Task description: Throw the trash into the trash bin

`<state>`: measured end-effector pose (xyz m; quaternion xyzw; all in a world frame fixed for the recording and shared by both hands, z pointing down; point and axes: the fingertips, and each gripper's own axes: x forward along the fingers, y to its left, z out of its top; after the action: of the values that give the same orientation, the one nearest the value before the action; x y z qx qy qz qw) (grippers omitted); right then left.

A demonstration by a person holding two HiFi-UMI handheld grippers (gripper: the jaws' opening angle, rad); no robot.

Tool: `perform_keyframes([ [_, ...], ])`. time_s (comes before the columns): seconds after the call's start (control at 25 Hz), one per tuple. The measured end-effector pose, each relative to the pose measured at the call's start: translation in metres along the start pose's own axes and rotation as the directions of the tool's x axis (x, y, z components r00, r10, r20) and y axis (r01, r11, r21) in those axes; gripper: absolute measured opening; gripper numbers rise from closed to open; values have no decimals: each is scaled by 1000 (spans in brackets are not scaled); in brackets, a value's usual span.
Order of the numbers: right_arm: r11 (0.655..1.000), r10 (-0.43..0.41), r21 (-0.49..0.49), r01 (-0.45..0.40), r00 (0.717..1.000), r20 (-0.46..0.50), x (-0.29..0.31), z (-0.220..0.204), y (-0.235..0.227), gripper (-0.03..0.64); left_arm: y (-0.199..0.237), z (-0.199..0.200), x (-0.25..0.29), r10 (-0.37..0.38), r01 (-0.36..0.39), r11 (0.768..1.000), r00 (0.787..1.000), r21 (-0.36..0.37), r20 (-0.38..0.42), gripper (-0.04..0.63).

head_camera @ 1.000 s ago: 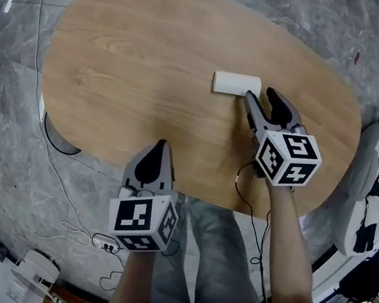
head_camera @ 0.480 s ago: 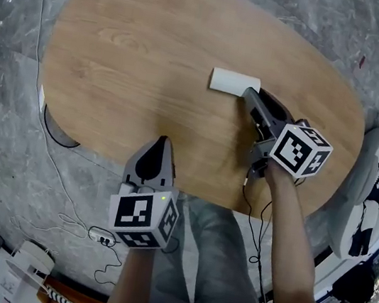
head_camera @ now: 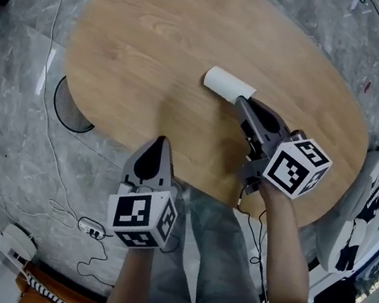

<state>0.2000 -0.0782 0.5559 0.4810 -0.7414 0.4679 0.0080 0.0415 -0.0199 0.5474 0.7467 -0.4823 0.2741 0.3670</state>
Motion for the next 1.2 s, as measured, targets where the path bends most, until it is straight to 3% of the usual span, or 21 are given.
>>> perform_keyframes([
  [0.32,989,68,-128,-79,993,-93,58,-32,93,17,75,-8,-39,65,-62,993,997,-105,33,6],
  [0.52,976,116,-170,-140,983,-144,101,-56,150,17,134,-13,-64,127,-114,974,990,-193,56,6],
  [0.72,952,125,-249,-175,971,-205,147,-89,209,17,194,-17,-91,177,-158,961,982,-228,68,6],
  [1.04,901,143,-351,-254,939,-312,220,-142,288,17,270,-34,-136,264,-215,914,959,-343,101,6],
  [1.2,868,99,-428,-252,932,-348,251,-164,309,18,298,-48,-157,304,-243,888,947,-391,102,6],
])
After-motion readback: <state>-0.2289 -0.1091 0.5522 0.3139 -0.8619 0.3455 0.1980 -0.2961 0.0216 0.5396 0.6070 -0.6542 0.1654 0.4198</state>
